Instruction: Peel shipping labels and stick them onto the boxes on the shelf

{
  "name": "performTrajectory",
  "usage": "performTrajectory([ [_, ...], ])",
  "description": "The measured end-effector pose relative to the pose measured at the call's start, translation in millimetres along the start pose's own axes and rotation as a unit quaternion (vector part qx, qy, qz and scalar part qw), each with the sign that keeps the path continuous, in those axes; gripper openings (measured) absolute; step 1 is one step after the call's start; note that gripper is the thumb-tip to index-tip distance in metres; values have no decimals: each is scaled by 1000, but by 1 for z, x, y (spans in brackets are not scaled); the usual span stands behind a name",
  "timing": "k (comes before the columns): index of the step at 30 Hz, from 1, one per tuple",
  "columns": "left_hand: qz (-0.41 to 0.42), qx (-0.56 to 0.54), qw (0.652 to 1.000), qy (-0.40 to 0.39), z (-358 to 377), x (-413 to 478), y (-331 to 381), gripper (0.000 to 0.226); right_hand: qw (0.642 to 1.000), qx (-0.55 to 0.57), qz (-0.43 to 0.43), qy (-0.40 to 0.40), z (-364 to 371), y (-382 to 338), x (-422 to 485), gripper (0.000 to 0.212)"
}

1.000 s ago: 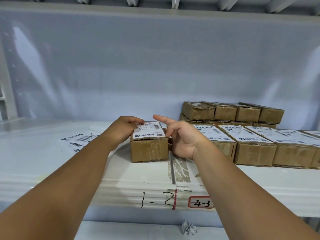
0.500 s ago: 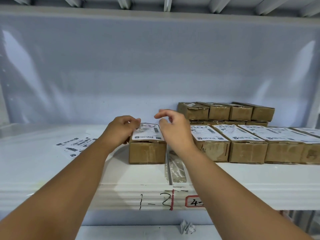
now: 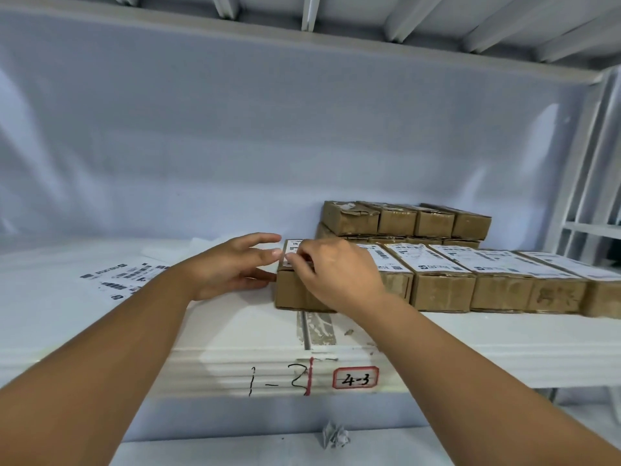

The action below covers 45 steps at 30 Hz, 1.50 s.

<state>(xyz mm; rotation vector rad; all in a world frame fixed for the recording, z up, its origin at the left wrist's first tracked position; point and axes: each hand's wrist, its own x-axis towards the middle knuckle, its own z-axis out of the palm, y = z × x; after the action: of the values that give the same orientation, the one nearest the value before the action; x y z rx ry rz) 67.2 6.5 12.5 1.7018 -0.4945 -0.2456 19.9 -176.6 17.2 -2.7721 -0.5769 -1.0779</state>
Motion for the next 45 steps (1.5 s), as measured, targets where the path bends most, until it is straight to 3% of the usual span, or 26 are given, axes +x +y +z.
performTrajectory([
  [3, -4, -10, 999, -41, -2, 2, -3, 98, 999, -24, 14, -30, -4, 7, 2, 38],
  [11, 16, 3, 999, -35, 12, 8, -5, 53, 995, -89, -22, -31, 6, 21, -10, 56],
  [16, 20, -28, 998, -51, 11, 10, -7, 97, 994, -106, -3, -40, 5, 26, -13, 63],
  [18, 17, -21, 999, -47, 13, 11, -8, 100, 994, -99, 23, -35, 4, 29, -14, 66],
  [20, 8, -20, 999, -42, 16, 13, -7, 92, 994, -91, 56, -32, 4, 32, -15, 67],
  [23, -11, -13, 1000, -26, 26, 15, -6, 54, 991, -97, 83, -27, 5, 34, -17, 70],
  [26, -27, 2, 1000, -14, 39, 18, 1, 32, 989, -95, 109, -17, 6, 35, -19, 72],
  [30, -58, 0, 998, 23, 61, 28, 14, 53, 984, -89, 152, 2, 7, 37, -21, 66],
  [35, -31, 50, 996, 67, 94, 40, 18, 53, 983, -58, 169, 33, 9, 41, -22, 38],
  [39, 12, 112, 992, 57, 106, 49, 17, 57, 982, -37, 183, 28, 9, 46, -22, 33],
  [42, 55, 251, 960, 116, 99, 56, 17, 49, 981, -34, 180, 60, 14, 45, -21, 33],
  [45, 134, 448, 857, 217, 78, 64, 3, 26, 983, -33, 172, 63, 11, 43, -14, 33],
])
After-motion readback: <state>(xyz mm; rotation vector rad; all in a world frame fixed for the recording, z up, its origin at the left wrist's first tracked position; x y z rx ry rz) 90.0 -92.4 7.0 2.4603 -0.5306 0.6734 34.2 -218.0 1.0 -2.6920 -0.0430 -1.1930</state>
